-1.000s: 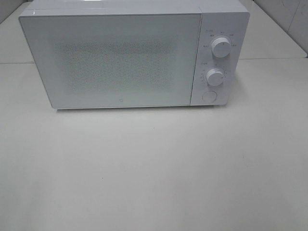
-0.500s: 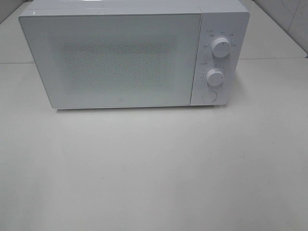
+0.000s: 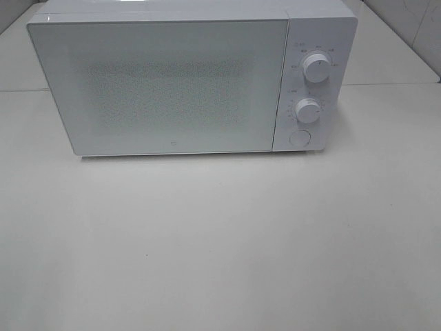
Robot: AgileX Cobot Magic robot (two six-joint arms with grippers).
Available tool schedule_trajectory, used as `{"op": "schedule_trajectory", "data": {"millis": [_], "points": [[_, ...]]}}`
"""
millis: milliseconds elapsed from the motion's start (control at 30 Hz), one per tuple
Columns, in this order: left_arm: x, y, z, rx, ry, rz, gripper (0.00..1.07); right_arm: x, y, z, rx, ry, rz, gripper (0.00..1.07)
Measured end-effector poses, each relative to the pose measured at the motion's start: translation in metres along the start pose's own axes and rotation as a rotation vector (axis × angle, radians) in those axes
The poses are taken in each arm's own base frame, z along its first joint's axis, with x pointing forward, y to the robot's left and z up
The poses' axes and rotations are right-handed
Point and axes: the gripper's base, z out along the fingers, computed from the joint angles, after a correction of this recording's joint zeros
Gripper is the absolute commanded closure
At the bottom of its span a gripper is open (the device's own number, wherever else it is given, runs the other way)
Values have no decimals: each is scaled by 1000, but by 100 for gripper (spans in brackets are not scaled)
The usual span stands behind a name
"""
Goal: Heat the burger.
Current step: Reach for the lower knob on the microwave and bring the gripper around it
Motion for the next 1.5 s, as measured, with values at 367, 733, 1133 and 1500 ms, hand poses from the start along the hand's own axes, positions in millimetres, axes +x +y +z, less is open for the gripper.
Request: {"op": "schedule_trajectory", "data": {"millis": [367, 733, 1133, 1500], "points": [[0, 0, 0, 0, 0, 0, 9, 0, 0, 0, 0, 0, 0, 31], [0, 0, 0, 0, 0, 1, 9, 0, 0, 0, 0, 0, 0, 31], [0, 0, 0, 0, 0, 1, 9, 0, 0, 0, 0, -1, 0, 31], [0, 0, 0, 0, 0, 1, 9, -32, 3, 14, -9, -24, -11, 26]]}}
